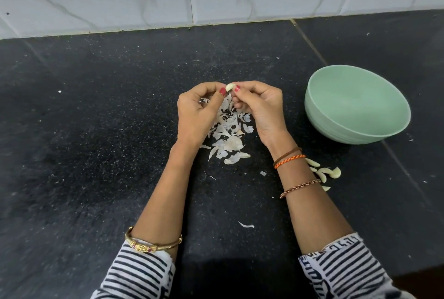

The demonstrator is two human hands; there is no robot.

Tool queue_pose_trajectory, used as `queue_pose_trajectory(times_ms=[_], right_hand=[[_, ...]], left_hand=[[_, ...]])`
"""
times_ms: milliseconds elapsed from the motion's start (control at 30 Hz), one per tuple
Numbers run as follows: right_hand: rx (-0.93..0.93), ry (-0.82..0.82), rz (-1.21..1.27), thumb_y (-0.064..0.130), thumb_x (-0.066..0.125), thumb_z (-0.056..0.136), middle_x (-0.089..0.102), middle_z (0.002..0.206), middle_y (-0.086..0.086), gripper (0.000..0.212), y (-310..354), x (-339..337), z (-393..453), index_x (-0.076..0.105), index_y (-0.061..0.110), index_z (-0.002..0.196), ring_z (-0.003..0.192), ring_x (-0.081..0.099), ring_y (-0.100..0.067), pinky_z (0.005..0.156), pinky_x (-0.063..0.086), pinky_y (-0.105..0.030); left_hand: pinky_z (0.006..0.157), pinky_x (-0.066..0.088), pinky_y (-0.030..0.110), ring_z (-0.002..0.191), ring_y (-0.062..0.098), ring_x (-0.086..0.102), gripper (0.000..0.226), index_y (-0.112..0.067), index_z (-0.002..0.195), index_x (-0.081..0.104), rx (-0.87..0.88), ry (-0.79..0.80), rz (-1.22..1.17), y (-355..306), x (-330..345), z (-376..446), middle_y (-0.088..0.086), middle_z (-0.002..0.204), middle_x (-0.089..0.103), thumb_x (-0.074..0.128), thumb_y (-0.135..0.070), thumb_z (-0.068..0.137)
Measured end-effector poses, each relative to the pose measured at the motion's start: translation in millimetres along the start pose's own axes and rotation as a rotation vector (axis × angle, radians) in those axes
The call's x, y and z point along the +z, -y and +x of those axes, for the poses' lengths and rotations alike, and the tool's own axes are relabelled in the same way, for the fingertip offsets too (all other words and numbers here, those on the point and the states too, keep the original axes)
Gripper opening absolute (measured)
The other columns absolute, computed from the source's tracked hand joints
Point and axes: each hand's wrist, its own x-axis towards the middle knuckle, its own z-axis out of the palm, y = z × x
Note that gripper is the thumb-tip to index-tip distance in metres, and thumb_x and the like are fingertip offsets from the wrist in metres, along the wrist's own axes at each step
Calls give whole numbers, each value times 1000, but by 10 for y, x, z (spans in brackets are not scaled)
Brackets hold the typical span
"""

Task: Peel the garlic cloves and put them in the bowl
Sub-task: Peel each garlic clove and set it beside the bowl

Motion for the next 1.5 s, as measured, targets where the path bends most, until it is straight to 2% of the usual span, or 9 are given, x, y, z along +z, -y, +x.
queue_pose_trajectory(times_ms=[333, 533, 700, 800, 900, 967, 1067, 1133, 1500], right_hand=[[-34, 9, -60, -1, 60, 85, 64, 63, 5, 16, -5, 5, 3, 69, 10, 78, 60, 58, -3, 58, 48, -15], [130, 173, 105, -4, 50, 88, 60, 56, 4, 24, 33, -22, 7, 63, 6, 71, 55, 54, -4, 54, 45, -15], [148, 137, 130, -7, 48, 87, 68, 65, 2, 23, 53, -43, 6, 62, 6, 73, 61, 61, -6, 56, 48, -16], [122, 80, 97, -8, 52, 85, 71, 75, -3, 22, 55, -19, -12, 63, 6, 71, 67, 65, -9, 61, 52, -18], [106, 35, 88, -8, 54, 84, 70, 73, -2, 18, 46, 19, -29, 62, 5, 73, 66, 66, -9, 61, 53, -19], [80, -2, 76, -8, 53, 84, 67, 67, 0, 18, 42, 36, -22, 59, 5, 72, 62, 64, -8, 58, 51, -18], [30, -72, 60, -8, 52, 85, 60, 57, 6, 21, 25, 45, -5, 56, 8, 72, 55, 56, -5, 55, 48, -17], [4, -103, 46, -7, 54, 85, 57, 54, 8, 21, 18, 41, -4, 56, 9, 72, 52, 53, -3, 54, 46, -16], [-69, -220, -200, -2, 50, 89, 57, 60, 8, 18, 9, 85, -31, 67, -2, 94, 46, 51, 1, 50, 44, -15]], left_hand=[[60, 46, 35, 65, 16, 53, 16, -31, 80, 64, -15, -24, 50, -35, 17, -15, -10, 70, 62, 57, -17, 83], [54, 37, 16, 57, 0, 44, 9, -21, 80, 61, -68, -64, 27, -17, 33, 6, -11, 67, 55, 53, -19, 84], [49, 27, 21, 50, 6, 31, 22, -10, 58, 47, -94, -79, 6, 30, -20, 17, -2, 55, 41, 42, -17, 78], [46, 21, 20, 44, 4, 23, 38, -17, 45, 28, -57, -53, 114, 27, 2, 4, -13, 41, 28, 43, -15, 81], [44, 23, 17, 38, 8, 27, 52, -17, 41, 33, 15, -56, 253, 65, 1, -21, -12, 35, 31, 54, -20, 88], [47, 35, 23, 42, 14, 42, 45, -5, 46, 52, 47, -103, 292, 102, -24, -24, -5, 43, 51, 58, -23, 87], [62, 49, 27, 61, 9, 56, 8, -11, 83, 71, 21, -147, 302, 108, -61, -23, -8, 73, 65, 66, -16, 82], [65, 48, 27, 66, 6, 53, 19, -16, 97, 69, -29, -141, 312, 100, -78, -25, -13, 77, 60, 65, -7, 81], [76, 50, 40, 81, 21, 61, 14, -11, 96, 72, -35, -127, 491, 2, -40, -99, 3, 93, 70, 61, -10, 86]])
